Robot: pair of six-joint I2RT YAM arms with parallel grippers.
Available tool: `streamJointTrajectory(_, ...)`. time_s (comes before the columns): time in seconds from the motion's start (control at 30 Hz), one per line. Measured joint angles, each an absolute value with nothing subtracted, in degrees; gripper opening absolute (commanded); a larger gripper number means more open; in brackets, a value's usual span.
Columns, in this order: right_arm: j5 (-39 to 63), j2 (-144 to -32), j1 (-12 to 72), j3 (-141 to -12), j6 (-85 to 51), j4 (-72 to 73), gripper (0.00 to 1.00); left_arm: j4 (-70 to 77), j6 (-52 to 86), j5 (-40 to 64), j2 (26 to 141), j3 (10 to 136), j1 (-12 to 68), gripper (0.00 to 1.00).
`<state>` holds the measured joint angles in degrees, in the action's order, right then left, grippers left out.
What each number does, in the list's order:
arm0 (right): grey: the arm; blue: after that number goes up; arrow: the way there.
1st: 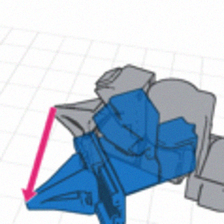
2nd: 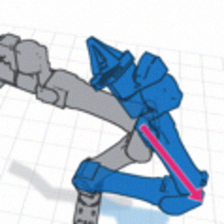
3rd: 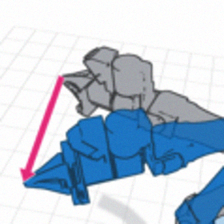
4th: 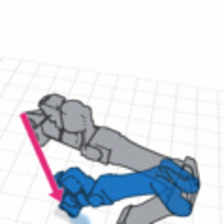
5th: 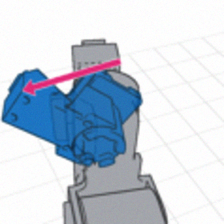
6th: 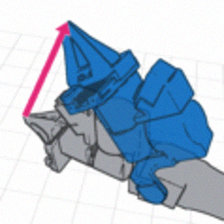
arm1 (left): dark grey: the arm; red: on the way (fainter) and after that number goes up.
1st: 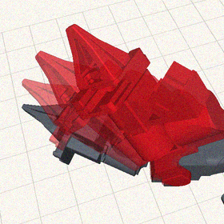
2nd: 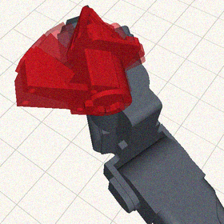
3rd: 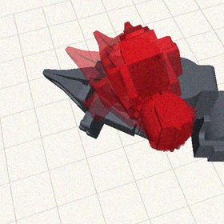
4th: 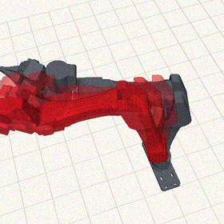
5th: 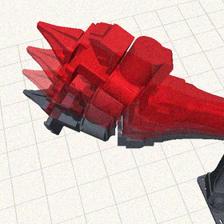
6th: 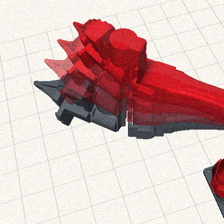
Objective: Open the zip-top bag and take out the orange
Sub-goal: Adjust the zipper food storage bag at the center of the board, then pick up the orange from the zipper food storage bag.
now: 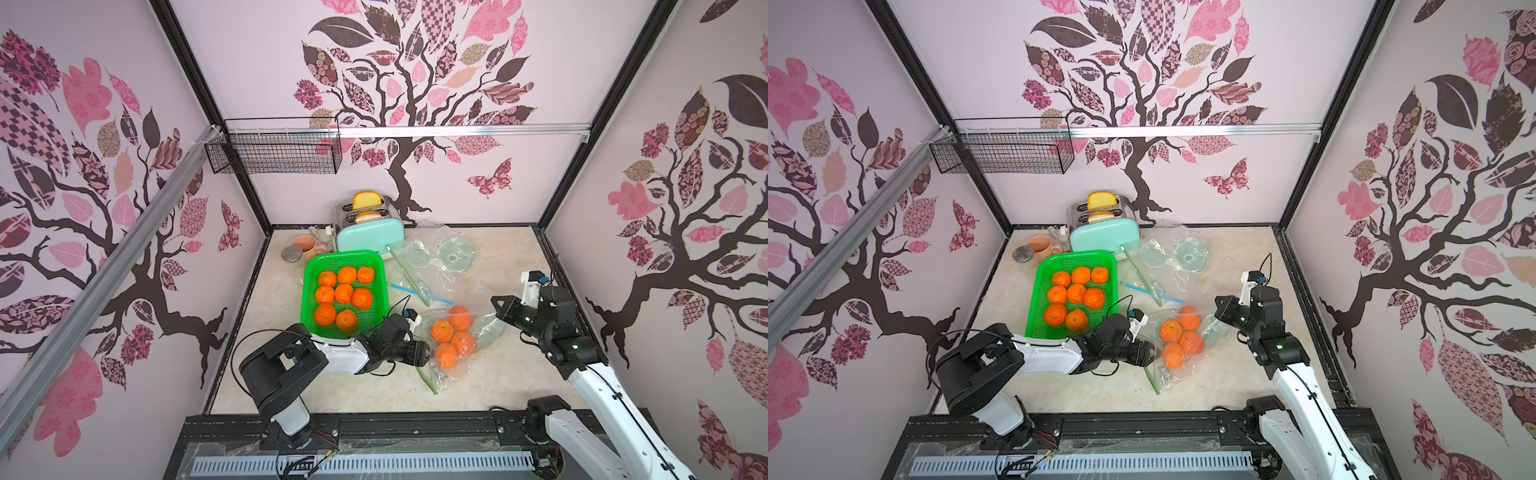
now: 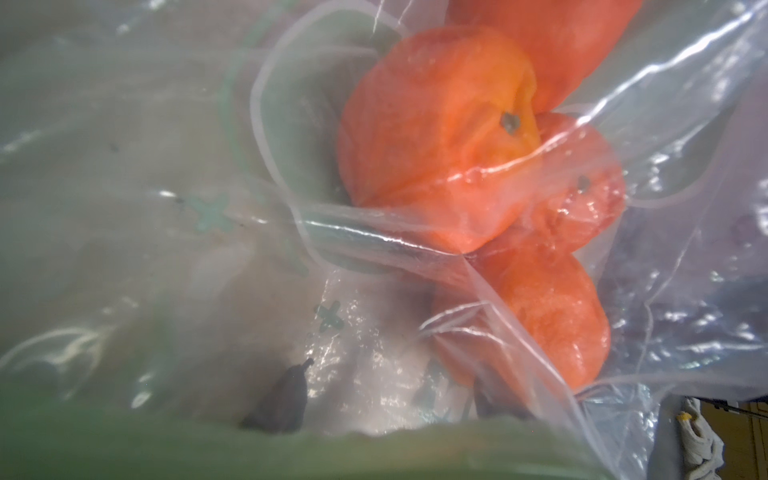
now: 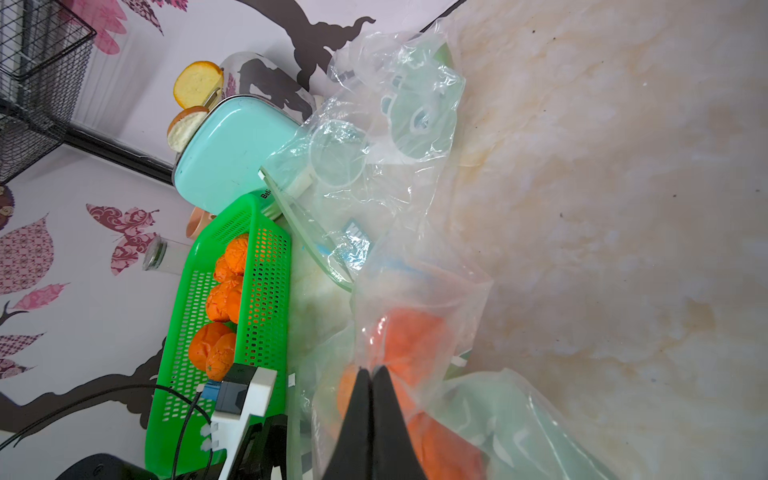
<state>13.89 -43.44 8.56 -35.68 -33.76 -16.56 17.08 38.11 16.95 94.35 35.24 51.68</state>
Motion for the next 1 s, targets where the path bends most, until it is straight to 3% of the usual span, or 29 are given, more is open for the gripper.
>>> streamJointTrajectory(0.03,12.6,-43.6,8.6,-35.7,-33.8,-17.2,0.06,17.1,38.1,16.9,94.3,35.3,51.7,0.67)
streamJointTrajectory(0.13,8.8,-44.9,8.6,-35.7,-33.7,-19.4,0.5,16.6,37.9,16.9,94.4,35.6,51.7,0.67)
streamJointTrajectory(0.17,7.3,-45.5,8.6,-35.7,-33.6,-20.2,0.55,16.3,37.9,16.8,94.4,35.7,51.7,0.67)
streamJointTrajectory(0.23,4.7,-46.3,8.6,-35.8,-33.1,-22.0,0.53,15.9,37.8,16.8,94.4,35.9,51.7,0.67)
streamJointTrajectory(0.37,-1.6,-46.4,8.8,-38.6,-31.2,-26.4,0.34,15.6,37.6,16.8,94.4,36.0,51.7,0.67)
streamJointTrajectory(0.57,-4.6,-46.9,12.6,-42.7,-29.5,-27.9,0.18,15.3,37.5,16.8,94.4,36.1,51.7,0.66)
streamJointTrajectory(0.73,-1.8,-51.6,17.3,-39.9,-29.7,-26.6,0.18,15.1,37.5,16.8,94.4,36.2,51.7,0.66)
streamJointTrajectory(1.0,-1.3,-63.7,17.7,-33.2,-31.7,-21.9,0.17,15.2,37.4,17.6,94.3,36.2,51.7,0.66)
